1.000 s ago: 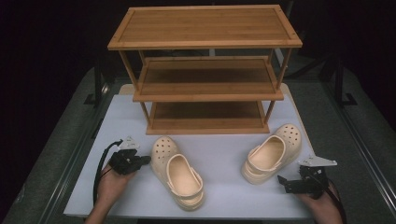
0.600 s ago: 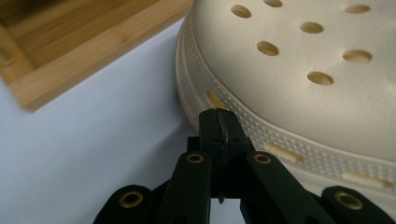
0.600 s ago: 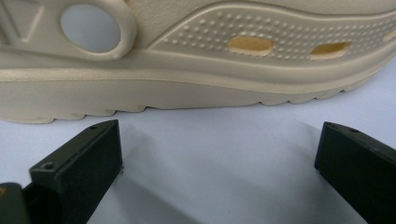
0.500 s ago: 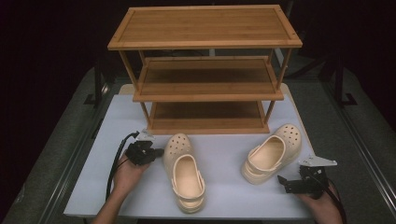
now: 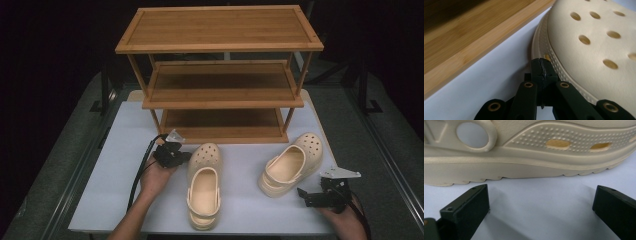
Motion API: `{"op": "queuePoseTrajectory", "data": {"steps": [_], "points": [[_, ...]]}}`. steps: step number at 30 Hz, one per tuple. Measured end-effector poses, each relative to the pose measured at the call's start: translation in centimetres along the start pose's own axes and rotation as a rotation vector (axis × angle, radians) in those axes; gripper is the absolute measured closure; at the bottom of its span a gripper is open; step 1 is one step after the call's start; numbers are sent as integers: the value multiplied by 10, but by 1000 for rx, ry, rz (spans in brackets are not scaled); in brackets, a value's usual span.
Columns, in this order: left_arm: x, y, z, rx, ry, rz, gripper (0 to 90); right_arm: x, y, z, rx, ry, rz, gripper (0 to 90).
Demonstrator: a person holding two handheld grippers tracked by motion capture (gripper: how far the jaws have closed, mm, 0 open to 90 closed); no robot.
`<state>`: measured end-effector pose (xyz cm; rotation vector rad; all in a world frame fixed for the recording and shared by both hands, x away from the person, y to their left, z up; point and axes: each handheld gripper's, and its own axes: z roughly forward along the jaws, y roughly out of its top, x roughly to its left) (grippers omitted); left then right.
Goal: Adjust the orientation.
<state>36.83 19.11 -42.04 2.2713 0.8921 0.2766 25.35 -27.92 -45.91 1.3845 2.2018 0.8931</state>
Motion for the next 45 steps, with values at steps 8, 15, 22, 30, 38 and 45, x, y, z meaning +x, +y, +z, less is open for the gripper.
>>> {"op": "queuePoseTrajectory", "data": {"steps": [8,15,22,30,38,45], "points": [[-11,15,18,-6,-28,16,900,0,0,0,-1,1,0,3],[-8,14,4,-9,-50,-10,900,0,0,0,-1,0,0,3],[-13,1,-29,-35,-84,-12,759,0,0,0,0,-1,0,3],[-32,-20,-67,-109,-187,-24,547,0,0,0,3,-2,1,3],[-57,-22,-74,-131,-215,27,407,0,0,0,1,-2,0,3],[-64,-20,-57,-110,-214,43,401,0,0,0,1,-1,0,3]]}}
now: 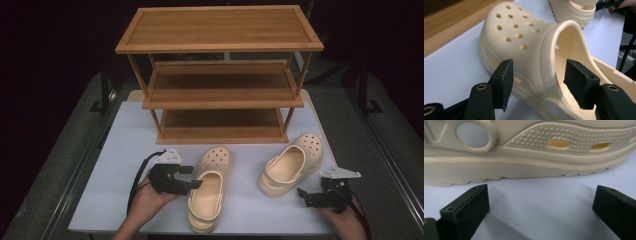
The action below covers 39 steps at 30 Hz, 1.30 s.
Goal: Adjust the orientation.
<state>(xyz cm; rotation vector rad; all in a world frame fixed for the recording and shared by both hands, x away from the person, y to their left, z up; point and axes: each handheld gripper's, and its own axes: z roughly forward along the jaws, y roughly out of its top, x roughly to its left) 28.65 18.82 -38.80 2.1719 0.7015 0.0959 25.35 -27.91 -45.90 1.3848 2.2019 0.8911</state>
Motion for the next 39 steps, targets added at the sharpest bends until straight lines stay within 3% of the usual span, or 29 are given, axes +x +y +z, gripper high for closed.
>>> {"op": "queuePoseTrajectory", "data": {"steps": [4,9,14,18,22,25,30,39], "points": [[-2,0,5,19,21,12,423,0,0,0,0,0,0,3],[-5,-2,9,31,29,29,531,0,0,0,0,0,0,3],[-9,0,5,44,63,62,649,0,0,0,0,0,0,3],[-6,1,-1,47,127,83,739,0,0,0,0,0,0,3],[-1,1,-2,46,149,78,780,0,0,0,0,0,0,3],[5,1,-5,40,202,89,832,0,0,0,1,0,0,3],[5,2,-7,34,227,106,842,0,0,0,0,0,0,3],[12,-2,-24,-4,248,70,844,0,0,0,0,0,0,3]]}}
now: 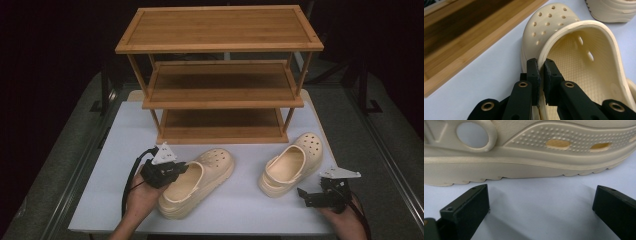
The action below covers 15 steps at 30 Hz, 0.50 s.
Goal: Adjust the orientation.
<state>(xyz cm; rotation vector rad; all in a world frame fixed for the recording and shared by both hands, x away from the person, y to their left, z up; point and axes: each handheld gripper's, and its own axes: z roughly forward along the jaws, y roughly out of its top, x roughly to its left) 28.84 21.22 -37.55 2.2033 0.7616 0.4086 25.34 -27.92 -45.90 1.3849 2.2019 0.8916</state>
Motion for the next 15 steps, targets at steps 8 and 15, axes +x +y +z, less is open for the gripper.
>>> {"op": "queuePoseTrajectory", "data": {"steps": [8,15], "points": [[27,-20,-27,-1,81,-56,844,0,0,0,1,0,1,3],[43,-39,-41,6,150,-99,844,0,0,0,1,0,1,3]]}}
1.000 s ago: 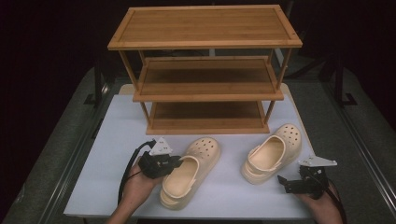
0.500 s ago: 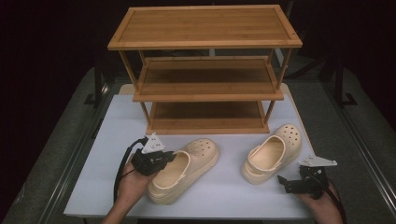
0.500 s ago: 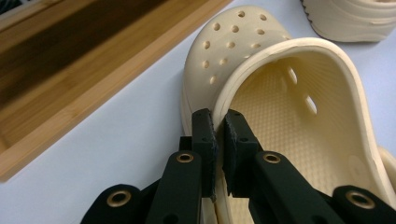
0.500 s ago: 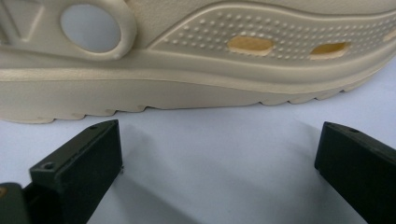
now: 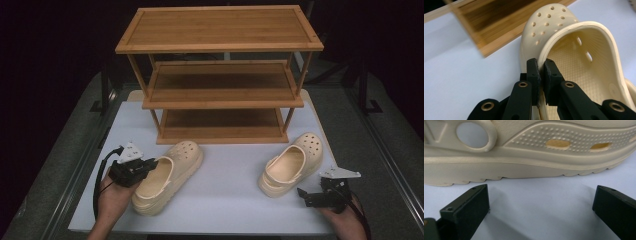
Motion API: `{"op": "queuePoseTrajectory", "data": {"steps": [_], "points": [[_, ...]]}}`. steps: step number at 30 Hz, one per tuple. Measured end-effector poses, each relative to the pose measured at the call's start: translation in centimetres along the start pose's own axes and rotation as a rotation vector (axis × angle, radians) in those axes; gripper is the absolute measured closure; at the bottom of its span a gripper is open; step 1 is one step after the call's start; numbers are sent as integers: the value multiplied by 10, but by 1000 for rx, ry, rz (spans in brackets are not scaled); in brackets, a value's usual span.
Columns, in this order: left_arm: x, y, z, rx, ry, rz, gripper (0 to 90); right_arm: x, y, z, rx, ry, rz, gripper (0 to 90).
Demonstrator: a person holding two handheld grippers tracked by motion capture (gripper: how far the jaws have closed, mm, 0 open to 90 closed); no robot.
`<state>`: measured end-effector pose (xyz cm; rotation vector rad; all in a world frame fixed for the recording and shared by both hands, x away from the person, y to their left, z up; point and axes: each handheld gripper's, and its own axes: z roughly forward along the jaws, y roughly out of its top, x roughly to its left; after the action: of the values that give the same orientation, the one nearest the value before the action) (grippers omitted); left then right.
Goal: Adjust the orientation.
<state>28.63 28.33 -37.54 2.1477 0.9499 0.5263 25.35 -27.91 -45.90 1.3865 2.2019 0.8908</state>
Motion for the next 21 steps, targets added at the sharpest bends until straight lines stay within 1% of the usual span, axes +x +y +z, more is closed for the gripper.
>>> {"op": "queuePoseTrajectory", "data": {"steps": [2,4,8,13,16,17,18,19,20,21], "points": [[8,-8,-3,4,21,-20,844,0,0,0,0,0,0,3],[9,-13,-3,6,23,-28,843,0,0,0,0,0,1,3],[6,-19,-3,3,15,-29,839,0,0,0,0,0,0,3],[2,-18,-3,7,22,-17,822,0,0,0,0,0,-1,3],[7,-18,-4,9,-17,-49,783,0,0,0,0,0,1,3],[7,-18,-4,9,-17,-49,769,0,0,0,0,0,1,3],[8,-18,-4,7,-32,-59,769,0,0,0,0,0,1,3],[11,-19,-7,-7,-44,-75,712,0,0,0,1,0,1,3],[11,-19,-7,-7,-44,-75,697,0,0,0,1,0,1,3],[13,-18,-8,-12,-54,-80,697,0,0,0,1,0,1,3]]}}
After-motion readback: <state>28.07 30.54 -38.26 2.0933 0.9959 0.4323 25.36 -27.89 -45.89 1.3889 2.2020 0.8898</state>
